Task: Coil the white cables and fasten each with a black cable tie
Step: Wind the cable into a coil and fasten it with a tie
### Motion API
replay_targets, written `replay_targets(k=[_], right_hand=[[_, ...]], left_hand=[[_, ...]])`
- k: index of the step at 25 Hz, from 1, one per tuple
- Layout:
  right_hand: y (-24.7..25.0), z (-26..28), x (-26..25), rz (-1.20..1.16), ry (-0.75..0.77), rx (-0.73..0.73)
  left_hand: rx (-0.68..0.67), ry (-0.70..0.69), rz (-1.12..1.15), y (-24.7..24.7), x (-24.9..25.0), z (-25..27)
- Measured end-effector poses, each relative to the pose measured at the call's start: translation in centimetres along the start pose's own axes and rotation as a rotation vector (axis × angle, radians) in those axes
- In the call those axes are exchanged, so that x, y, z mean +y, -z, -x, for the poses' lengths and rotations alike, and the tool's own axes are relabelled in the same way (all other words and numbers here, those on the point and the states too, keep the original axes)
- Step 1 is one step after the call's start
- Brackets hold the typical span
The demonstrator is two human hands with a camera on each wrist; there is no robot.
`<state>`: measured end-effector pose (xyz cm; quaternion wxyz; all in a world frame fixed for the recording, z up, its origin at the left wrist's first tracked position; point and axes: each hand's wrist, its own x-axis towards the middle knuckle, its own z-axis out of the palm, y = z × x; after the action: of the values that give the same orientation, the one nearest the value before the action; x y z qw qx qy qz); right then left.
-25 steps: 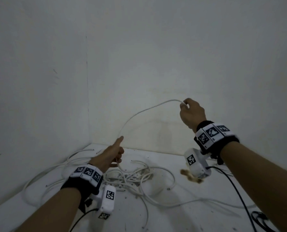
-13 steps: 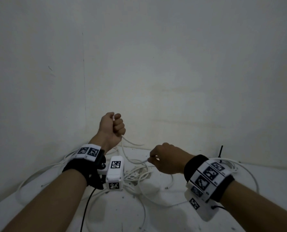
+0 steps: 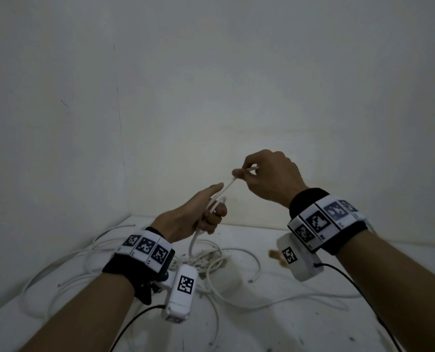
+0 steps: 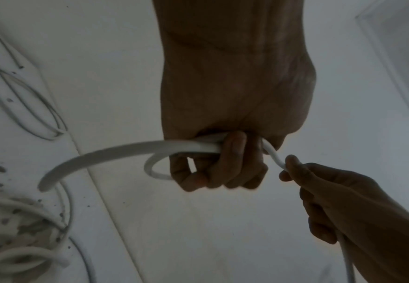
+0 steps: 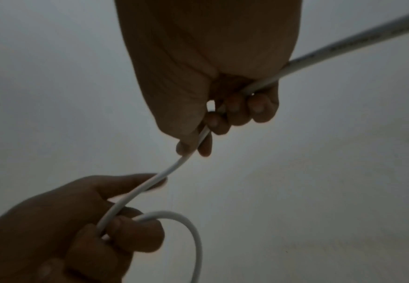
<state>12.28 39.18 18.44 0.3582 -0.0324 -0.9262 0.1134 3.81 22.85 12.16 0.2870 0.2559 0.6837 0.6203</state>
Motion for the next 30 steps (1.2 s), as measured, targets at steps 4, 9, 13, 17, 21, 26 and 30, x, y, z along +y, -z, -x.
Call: replay_targets(k=[4, 9, 13, 17, 21, 26, 30], right_hand=[[-0.3, -0.3, 1.2, -0.154, -0.094, 0.001], [-1.4, 2.0, 1.9, -0.735, -0.141, -0.431], [-2.2, 3.6, 2.1, -1.139, -0.196, -0.404], [-2.7, 3.9, 1.9, -0.868, -0.078, -0.289], [-4.7, 3.0, 1.6, 0.039, 0.085, -0.049], [-3.6, 2.5, 2.7, -0.131, -0.273, 0.025], [-1.5, 3.3, 2.7, -1.140, -0.639, -0.297]], left_hand=[[0.137, -0.104, 0.088, 0.1, -0.3, 0.3], [-0.076, -0.174, 0.619, 0.5, -0.2, 1.0], [-0.295, -0.215, 0.686, 0.2, 0.5, 1.3], [-0.078, -0.144, 0.627, -1.2, -0.1, 0.6], [0.040, -0.124, 0.467, -3.4, -0.8, -0.2], [0.064, -0.180, 0.353, -3.5, -0.2, -0.2], [0.149, -0.134, 0.294, -2.3, -0.6, -0.1]])
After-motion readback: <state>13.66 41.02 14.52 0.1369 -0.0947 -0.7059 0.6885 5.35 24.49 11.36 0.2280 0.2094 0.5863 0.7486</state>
